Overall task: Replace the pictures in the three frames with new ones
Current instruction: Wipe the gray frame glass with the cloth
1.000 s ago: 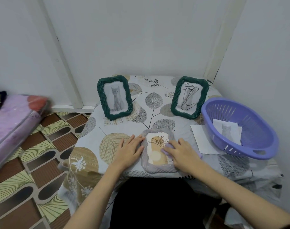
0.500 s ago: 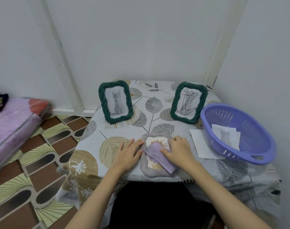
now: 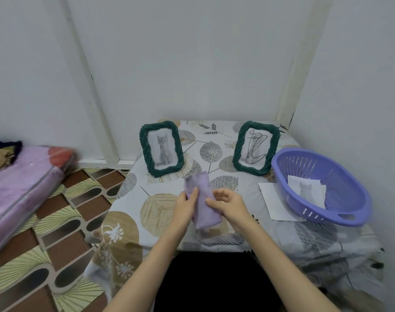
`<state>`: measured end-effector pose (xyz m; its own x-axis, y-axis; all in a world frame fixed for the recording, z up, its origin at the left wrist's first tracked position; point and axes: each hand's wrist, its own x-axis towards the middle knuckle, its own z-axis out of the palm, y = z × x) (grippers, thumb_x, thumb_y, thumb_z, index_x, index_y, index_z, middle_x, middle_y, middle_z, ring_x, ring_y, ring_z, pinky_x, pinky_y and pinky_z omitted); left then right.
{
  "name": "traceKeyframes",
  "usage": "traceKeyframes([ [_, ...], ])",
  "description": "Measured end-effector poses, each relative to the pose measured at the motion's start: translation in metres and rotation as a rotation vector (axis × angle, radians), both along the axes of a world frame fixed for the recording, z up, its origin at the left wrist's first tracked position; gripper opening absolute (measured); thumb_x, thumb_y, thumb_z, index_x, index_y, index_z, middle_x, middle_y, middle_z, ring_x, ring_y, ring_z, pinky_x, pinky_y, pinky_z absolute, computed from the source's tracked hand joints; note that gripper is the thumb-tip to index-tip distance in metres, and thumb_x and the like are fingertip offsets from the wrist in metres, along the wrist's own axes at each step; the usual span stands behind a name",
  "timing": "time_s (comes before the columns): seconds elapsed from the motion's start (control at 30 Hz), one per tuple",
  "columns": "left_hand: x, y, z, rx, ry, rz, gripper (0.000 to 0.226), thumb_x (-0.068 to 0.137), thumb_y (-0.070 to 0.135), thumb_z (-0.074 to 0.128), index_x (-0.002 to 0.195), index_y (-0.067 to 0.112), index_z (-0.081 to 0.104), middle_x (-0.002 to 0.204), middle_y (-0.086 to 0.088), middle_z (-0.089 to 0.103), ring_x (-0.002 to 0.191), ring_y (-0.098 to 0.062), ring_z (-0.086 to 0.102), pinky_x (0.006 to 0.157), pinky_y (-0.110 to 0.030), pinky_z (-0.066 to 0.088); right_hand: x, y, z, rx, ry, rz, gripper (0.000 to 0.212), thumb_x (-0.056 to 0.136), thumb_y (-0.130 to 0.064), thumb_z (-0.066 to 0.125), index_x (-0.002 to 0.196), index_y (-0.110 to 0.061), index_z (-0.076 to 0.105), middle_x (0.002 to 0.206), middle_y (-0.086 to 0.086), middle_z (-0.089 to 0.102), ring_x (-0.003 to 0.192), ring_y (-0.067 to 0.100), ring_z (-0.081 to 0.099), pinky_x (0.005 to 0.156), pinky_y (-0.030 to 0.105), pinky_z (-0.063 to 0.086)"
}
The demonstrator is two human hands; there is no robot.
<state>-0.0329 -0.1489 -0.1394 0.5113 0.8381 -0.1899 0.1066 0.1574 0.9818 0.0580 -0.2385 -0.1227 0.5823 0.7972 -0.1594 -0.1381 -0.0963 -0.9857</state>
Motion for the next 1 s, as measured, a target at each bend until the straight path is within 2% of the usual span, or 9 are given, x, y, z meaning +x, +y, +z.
traceKeyframes([
  [0.1, -0.011, 0.014, 0.002, 0.098, 0.139, 0.111, 0.041, 0.099, 0.028, 0.035, 0.115, -0.005, 0.052, 0.120, -0.022, 0.057, 0.106, -0.030, 0.055, 0.086, -0.035, 0.042, 0.004, -0.004, -0.001, -0.073, -0.036, -0.011, 0.007, 0.083, -0.005, 0.065, 0.086, -0.010, 0.062, 0.077, 0.006, 0.064, 0.058, 0.010, 0.060, 0.053, 0.017, 0.049],
  [0.27, -0.042, 0.048, -0.006, 0.386, 0.476, 0.127, 0.044, 0.101, 0.027, 0.025, 0.110, -0.007, 0.052, 0.120, -0.029, 0.054, 0.107, -0.035, 0.052, 0.093, -0.040, 0.038, 0.026, -0.022, -0.023, -0.681, -0.778, -0.166, 0.039, 0.087, -0.033, 0.056, 0.103, 0.002, 0.061, 0.110, 0.020, 0.060, 0.104, 0.034, 0.057, 0.087, 0.038, 0.045],
  [0.33, -0.047, 0.053, -0.017, 0.457, 0.604, 0.085, 0.034, 0.099, 0.023, 0.030, 0.114, -0.004, 0.046, 0.120, -0.028, 0.053, 0.102, -0.035, 0.052, 0.089, -0.043, 0.039, 0.019, -0.025, -0.028, -0.787, -0.845, -0.145, 0.048, 0.087, -0.043, 0.054, 0.110, 0.000, 0.057, 0.117, 0.018, 0.053, 0.112, 0.036, 0.051, 0.090, 0.039, 0.043],
  [0.43, -0.052, 0.052, -0.033, 0.791, 0.807, 0.076, 0.043, 0.098, 0.018, 0.032, 0.139, 0.007, 0.031, 0.146, -0.019, 0.032, 0.129, -0.037, 0.036, 0.105, -0.045, 0.030, 0.012, -0.022, -0.035, -0.801, -0.886, -0.189, 0.047, 0.088, -0.040, 0.055, 0.114, -0.002, 0.054, 0.121, 0.015, 0.049, 0.114, 0.034, 0.048, 0.094, 0.039, 0.041],
  [0.53, -0.058, 0.051, -0.043, 0.984, 0.947, -0.080, 0.049, 0.097, 0.032, 0.018, 0.143, 0.019, 0.026, 0.154, -0.002, 0.024, 0.143, -0.022, 0.019, 0.115, -0.043, 0.013, 0.014, -0.018, -0.036, -0.792, -0.844, -0.256, 0.038, 0.090, -0.030, 0.055, 0.113, 0.000, 0.055, 0.122, 0.019, 0.049, 0.114, 0.036, 0.049, 0.094, 0.039, 0.040],
  [0.63, -0.060, 0.055, -0.046, 0.873, 1.025, -0.136, 0.050, 0.098, 0.036, 0.013, 0.145, 0.019, 0.021, 0.153, 0.001, 0.025, 0.142, -0.018, 0.020, 0.116, -0.049, 0.007, 0.019, -0.013, -0.032, -0.786, -0.735, -0.275, 0.022, 0.086, -0.017, 0.054, 0.099, 0.000, 0.060, 0.114, 0.023, 0.054, 0.108, 0.037, 0.052, 0.089, 0.038, 0.044],
  [0.77, -0.051, 0.050, -0.031, 0.949, 0.956, -0.060, 0.051, 0.100, 0.032, 0.020, 0.146, 0.012, 0.018, 0.157, -0.004, 0.014, 0.146, -0.019, 0.006, 0.117, -0.046, -0.001, 0.029, -0.009, -0.025, -0.650, -0.548, -0.321, 0.017, 0.075, -0.003, 0.052, 0.058, -0.003, 0.050, 0.069, 0.023, 0.049, 0.075, 0.036, 0.047, 0.068, 0.034, 0.043],
  [0.9, -0.029, 0.026, -0.020, 0.828, 0.500, -0.031, 0.043, 0.096, 0.021, 0.038, 0.137, 0.008, 0.034, 0.144, -0.013, 0.038, 0.134, -0.026, 0.033, 0.112, -0.037, 0.025, 0.041, -0.013, -0.026, -0.482, -0.295, -0.370, 0.036, 0.079, -0.005, 0.058, 0.114, 0.002, 0.058, 0.117, 0.019, 0.062, 0.114, 0.032, 0.054, 0.094, 0.031, 0.042],
  [1.0, -0.015, 0.011, -0.020, 0.714, 0.503, -0.213, 0.048, 0.092, 0.015, 0.046, 0.138, 0.006, 0.033, 0.137, -0.014, 0.046, 0.128, -0.027, 0.041, 0.106, -0.032, 0.030, 0.043, -0.014, -0.033, -0.367, 0.034, -0.276, 0.045, 0.065, -0.022, 0.080, 0.101, -0.007, 0.057, 0.099, 0.016, 0.065, 0.083, 0.025, 0.063, 0.062, 0.030, 0.051],
])
